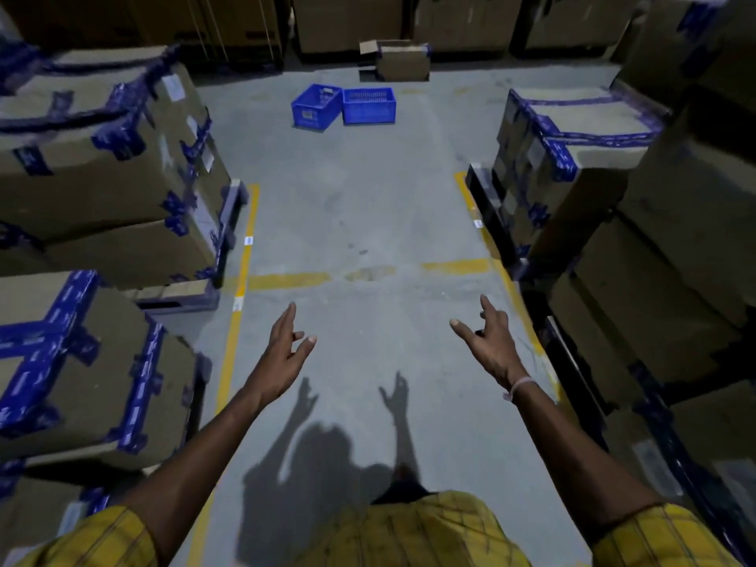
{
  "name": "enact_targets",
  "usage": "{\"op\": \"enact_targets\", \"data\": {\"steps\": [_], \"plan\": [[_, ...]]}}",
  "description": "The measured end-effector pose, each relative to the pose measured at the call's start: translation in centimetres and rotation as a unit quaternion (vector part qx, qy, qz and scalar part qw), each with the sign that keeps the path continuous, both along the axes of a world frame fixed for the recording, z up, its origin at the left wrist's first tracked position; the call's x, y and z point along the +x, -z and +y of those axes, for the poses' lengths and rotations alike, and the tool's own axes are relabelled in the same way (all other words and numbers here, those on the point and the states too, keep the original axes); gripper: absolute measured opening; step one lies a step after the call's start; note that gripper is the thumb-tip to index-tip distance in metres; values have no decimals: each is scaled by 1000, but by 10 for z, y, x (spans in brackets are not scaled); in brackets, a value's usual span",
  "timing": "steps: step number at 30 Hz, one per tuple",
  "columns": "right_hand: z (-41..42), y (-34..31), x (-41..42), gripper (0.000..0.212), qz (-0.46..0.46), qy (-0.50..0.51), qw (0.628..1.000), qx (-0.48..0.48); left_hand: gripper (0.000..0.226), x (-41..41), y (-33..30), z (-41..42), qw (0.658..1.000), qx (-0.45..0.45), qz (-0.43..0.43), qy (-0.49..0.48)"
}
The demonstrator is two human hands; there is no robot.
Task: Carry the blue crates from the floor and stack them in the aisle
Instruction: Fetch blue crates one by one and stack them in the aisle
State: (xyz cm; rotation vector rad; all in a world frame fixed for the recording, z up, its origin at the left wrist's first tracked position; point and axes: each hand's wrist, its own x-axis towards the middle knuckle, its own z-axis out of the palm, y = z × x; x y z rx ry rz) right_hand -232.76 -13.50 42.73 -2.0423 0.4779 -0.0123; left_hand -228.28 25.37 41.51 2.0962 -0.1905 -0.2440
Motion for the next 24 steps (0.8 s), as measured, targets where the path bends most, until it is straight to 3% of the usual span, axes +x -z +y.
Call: {"op": "enact_targets", "data": {"steps": [12,19,24], "plan": [[-21,-27,317,90,6,-58,998,-15,80,280,-3,-19,995,-54,9,-78],[-1,-9,529,91,3,-43,999,-1,80,500,14,-2,994,-55,1,-100],[10,-21,661,92,-11,-18,1000,5,78,652,-2,1,999,-24,-19,-26]]}}
